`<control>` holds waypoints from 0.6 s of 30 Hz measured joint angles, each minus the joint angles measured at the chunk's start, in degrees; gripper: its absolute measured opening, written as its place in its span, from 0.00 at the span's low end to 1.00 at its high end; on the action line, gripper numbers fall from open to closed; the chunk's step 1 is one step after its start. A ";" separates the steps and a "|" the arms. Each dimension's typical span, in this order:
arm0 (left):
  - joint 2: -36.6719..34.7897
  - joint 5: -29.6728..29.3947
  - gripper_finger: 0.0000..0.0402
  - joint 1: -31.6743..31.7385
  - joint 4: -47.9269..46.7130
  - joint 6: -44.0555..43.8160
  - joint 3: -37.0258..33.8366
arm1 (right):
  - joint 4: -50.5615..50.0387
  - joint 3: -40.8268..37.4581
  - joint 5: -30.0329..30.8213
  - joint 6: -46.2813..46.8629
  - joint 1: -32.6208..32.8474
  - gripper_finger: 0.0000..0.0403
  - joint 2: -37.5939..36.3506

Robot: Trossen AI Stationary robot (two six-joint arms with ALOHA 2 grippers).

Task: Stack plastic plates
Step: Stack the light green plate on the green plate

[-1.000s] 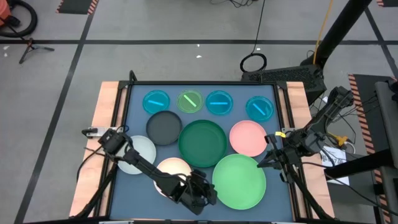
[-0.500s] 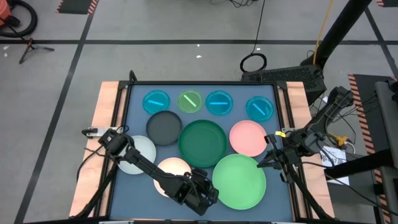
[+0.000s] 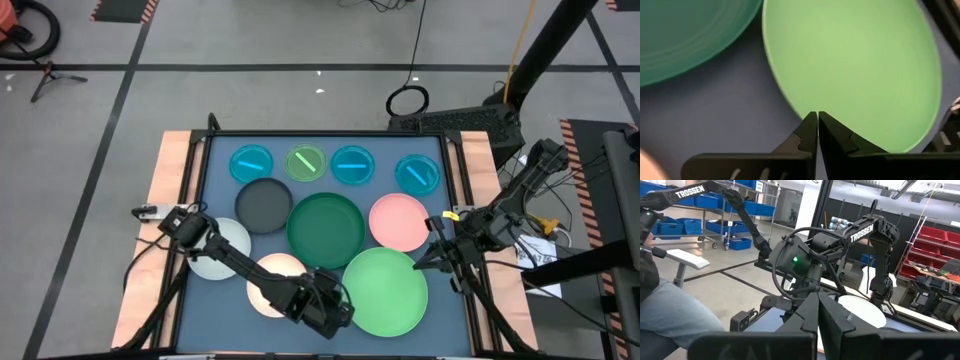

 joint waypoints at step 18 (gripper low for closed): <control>0.00 1.96 0.05 0.31 -0.40 -2.50 -0.02 | -0.02 0.00 -0.04 0.01 0.02 0.00 0.00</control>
